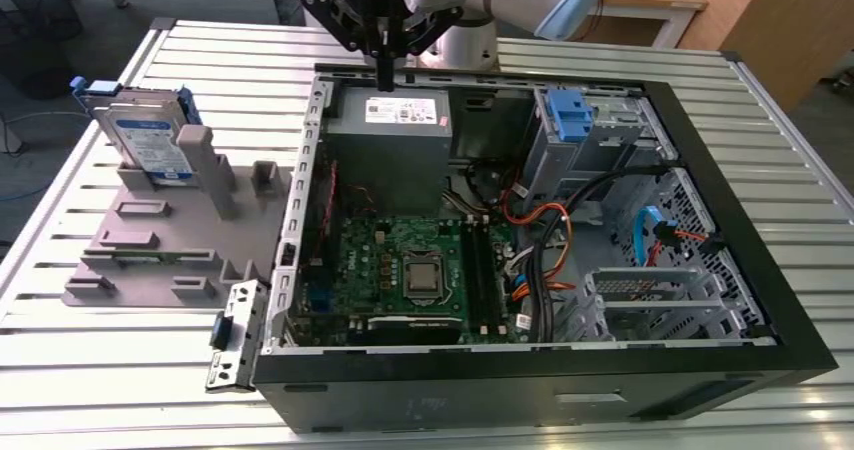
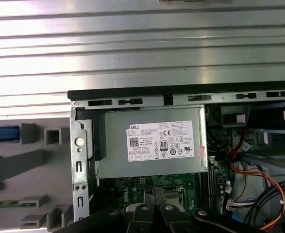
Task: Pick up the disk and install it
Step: 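Reach for the disk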
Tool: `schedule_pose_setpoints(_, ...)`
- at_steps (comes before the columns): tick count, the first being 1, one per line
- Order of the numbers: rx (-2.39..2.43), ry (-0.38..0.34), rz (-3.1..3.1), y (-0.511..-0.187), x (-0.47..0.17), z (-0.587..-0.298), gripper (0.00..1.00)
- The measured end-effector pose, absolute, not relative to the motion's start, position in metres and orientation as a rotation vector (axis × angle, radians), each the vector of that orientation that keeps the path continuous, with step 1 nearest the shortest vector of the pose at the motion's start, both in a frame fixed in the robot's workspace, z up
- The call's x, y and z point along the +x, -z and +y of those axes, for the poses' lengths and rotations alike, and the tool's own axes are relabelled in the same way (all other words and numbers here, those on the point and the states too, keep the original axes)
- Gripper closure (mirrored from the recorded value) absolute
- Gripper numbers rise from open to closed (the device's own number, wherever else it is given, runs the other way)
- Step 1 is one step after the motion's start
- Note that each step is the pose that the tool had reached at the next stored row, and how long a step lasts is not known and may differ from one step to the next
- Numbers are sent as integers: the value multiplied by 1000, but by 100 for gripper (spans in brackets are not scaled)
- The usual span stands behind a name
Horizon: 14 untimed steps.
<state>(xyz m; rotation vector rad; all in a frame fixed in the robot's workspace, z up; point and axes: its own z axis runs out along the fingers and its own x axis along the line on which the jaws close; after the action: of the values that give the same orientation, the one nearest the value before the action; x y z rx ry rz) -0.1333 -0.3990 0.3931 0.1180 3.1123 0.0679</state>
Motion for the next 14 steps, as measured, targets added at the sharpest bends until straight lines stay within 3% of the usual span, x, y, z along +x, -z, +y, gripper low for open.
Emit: schedule_pose_setpoints(14,118,-68,3112,-393,-142,-399,89)
